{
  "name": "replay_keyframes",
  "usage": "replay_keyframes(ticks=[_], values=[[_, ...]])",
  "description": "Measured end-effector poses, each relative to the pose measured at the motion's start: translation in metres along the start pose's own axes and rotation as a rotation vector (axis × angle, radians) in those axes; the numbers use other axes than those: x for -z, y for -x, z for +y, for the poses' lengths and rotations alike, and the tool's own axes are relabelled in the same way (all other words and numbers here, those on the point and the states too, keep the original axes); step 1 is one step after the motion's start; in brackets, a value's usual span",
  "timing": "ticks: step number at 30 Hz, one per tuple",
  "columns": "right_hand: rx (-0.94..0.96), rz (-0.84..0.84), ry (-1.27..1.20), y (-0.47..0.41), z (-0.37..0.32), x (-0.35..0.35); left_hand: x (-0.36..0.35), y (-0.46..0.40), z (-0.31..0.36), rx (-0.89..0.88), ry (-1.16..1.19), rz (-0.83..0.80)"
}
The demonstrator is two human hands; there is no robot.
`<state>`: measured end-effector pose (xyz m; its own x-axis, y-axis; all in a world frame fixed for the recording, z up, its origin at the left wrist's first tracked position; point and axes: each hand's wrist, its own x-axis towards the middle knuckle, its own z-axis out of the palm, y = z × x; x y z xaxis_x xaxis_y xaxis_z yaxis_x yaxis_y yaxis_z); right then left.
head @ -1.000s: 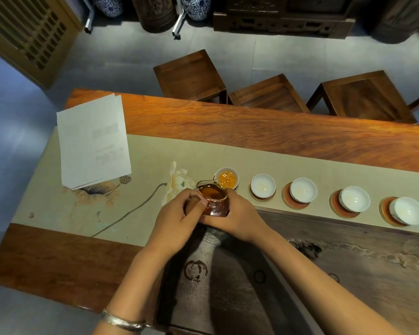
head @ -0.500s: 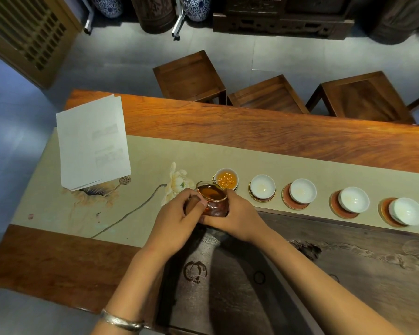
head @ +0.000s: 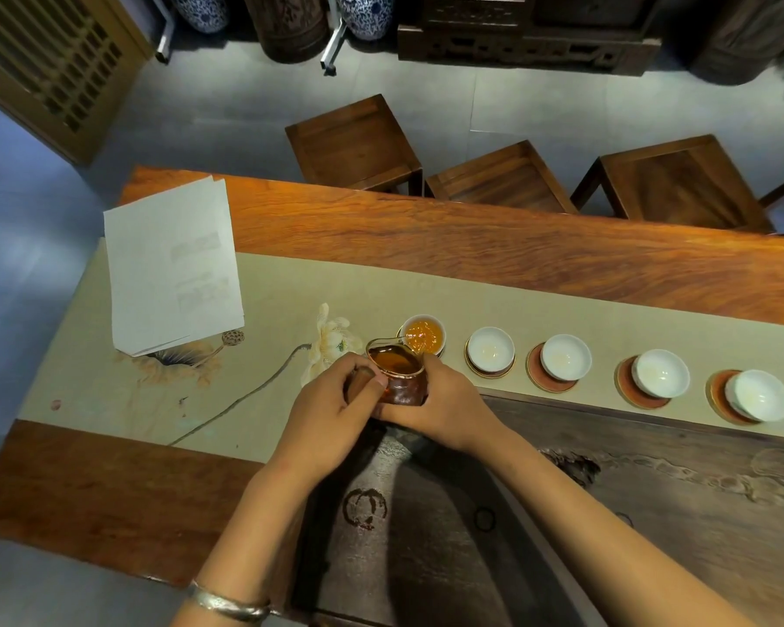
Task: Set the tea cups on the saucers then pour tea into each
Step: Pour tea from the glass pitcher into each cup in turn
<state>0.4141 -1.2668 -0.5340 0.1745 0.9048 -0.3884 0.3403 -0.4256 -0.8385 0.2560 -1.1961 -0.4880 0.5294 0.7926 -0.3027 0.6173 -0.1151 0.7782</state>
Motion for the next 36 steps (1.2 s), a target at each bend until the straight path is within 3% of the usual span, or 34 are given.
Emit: replay_keyframes(ticks=[21, 36], values=[[0.097, 0.111, 0.024, 0.014, -0.003, 0.021, -0.008, 0.012, 0.018, -0.078, 0.013, -0.037], [0.036, 0.175, -0.067, 0.053, 0.022, 0.053, -0.048, 0.012, 0.05, -0.152, 0.053, -0.083]])
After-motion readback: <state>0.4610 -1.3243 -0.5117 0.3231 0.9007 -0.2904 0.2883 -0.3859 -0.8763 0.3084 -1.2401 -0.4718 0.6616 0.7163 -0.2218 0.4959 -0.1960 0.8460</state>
